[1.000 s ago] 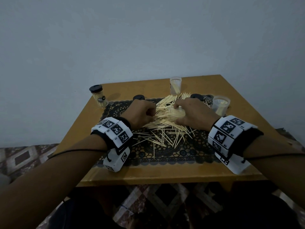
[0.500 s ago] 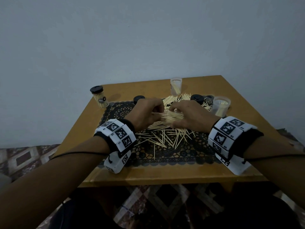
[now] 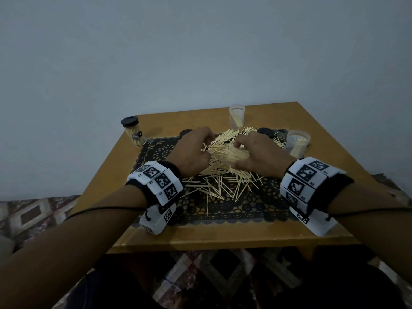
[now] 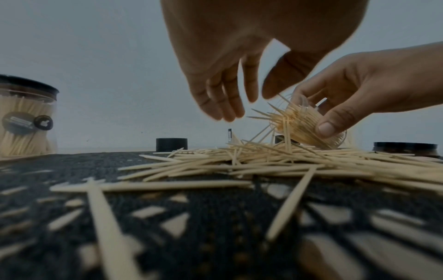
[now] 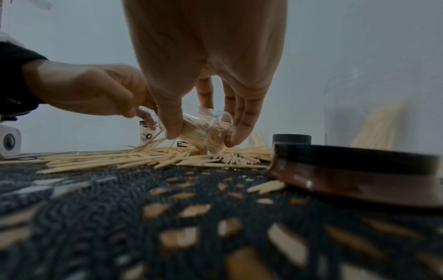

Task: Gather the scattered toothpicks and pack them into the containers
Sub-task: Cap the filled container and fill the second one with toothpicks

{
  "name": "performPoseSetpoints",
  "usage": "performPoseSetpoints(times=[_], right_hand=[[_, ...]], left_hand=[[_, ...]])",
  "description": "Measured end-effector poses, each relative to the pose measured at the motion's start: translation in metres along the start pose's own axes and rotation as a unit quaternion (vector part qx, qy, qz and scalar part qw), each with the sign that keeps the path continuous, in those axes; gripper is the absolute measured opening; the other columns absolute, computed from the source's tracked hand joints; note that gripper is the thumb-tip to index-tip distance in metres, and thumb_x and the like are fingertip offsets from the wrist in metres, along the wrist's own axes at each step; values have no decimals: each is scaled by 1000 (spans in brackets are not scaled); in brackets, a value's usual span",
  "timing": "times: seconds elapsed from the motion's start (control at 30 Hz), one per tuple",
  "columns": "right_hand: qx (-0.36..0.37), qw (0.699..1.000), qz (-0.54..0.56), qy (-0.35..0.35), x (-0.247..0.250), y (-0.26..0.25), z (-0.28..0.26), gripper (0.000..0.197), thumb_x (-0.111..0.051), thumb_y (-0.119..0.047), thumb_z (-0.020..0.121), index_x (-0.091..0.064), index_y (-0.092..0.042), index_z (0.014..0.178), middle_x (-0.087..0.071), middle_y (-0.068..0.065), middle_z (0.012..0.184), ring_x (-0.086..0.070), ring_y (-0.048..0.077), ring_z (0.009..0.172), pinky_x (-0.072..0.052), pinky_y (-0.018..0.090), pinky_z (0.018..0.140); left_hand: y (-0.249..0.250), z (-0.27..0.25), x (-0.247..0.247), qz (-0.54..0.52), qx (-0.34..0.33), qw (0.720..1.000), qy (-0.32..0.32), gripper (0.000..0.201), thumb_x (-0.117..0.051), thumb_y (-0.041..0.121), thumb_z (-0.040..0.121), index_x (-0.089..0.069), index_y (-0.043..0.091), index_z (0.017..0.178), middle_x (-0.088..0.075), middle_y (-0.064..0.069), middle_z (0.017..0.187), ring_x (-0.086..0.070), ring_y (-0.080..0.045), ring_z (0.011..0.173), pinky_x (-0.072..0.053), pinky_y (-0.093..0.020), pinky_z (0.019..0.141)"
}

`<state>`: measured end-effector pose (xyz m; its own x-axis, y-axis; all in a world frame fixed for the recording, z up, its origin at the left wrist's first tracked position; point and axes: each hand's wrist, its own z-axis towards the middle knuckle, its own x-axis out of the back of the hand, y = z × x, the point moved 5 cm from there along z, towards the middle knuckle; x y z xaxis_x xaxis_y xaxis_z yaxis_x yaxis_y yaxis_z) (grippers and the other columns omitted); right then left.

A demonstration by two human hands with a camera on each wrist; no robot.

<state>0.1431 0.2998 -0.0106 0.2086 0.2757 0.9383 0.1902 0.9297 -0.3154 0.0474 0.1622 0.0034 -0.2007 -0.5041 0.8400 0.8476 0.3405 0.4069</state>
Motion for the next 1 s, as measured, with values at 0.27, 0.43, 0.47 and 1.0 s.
performPoseSetpoints(times=[0.27,0.43,0.47,1.0], right_hand=[[-13,1000,-11,0,1,1,0,55,-75,-44,79,-54,-17,123,-49,5,115,-44,16,95,-37,29,77],[-18,1000,4,17,3,1,0,57,-75,-43,80,-56,-14,124,-52,8,121,-48,17,98,-41,30,79],[-17,1000,7,22,3,1,0,56,-75,-43,80,-56,-14,124,-53,8,120,-47,17,97,-40,29,78],[12,999,11,28,4,-5,-2,52,-75,-45,77,-58,-19,118,-55,5,114,-55,21,100,-44,33,80]], left_hand=[[-8,-4,-23,120,56,969,-211,56,-66,35,84,-41,15,130,-46,-7,130,-39,-22,116,-36,-35,97],[-4,1,-3,42,29,999,-7,23,-63,14,88,-53,10,108,-58,1,84,-55,-17,77,-43,-27,67],[-4,1,-1,32,21,999,16,15,-63,12,88,-56,10,101,-58,1,79,-55,-17,73,-43,-27,64],[6,-1,-1,-33,-13,999,28,11,-58,6,83,-55,11,93,-57,5,77,-50,-8,69,-39,-17,59]])
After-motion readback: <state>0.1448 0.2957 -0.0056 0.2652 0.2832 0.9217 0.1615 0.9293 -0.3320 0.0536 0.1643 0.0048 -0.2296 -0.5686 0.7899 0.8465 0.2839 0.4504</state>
